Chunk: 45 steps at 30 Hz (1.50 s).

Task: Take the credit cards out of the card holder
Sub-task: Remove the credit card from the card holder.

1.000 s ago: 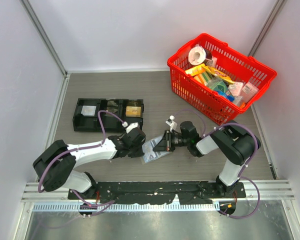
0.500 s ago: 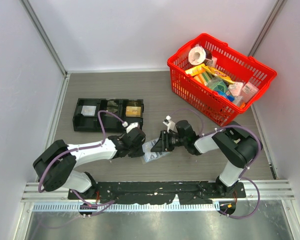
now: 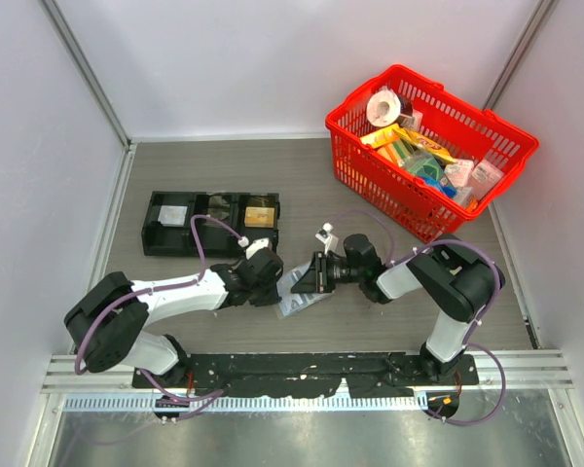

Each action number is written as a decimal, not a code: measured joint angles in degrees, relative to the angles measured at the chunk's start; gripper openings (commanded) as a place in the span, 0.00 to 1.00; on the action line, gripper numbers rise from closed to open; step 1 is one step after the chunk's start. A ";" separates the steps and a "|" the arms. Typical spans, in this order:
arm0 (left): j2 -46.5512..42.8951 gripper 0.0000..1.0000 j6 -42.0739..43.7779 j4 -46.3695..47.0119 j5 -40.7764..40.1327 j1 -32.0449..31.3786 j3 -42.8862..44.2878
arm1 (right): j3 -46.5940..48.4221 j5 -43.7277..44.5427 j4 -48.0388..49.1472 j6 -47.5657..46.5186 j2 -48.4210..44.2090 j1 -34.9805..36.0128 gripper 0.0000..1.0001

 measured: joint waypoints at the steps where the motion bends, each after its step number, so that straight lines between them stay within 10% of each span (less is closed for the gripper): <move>1: 0.00 0.00 0.00 0.02 0.02 0.00 0.00 | -0.11 -0.02 0.28 0.20 0.00 0.00 0.15; 20: 0.07 0.00 -0.02 0.90 0.42 0.00 -0.22 | -3.89 -2.36 1.88 0.83 -0.46 -4.79 0.01; 29: -1.60 0.00 0.02 1.29 0.35 0.00 -1.40 | -3.96 -0.85 -14.80 -6.95 -12.22 -8.44 0.01; 39: -11.37 0.70 4.52 -0.55 0.28 0.63 -1.88 | 1.05 5.09 -40.26 -17.40 -27.23 -9.18 0.01; 45: -18.60 0.92 11.32 -0.07 4.31 3.65 0.37 | 4.90 3.74 -48.89 -20.13 -35.98 -9.18 0.01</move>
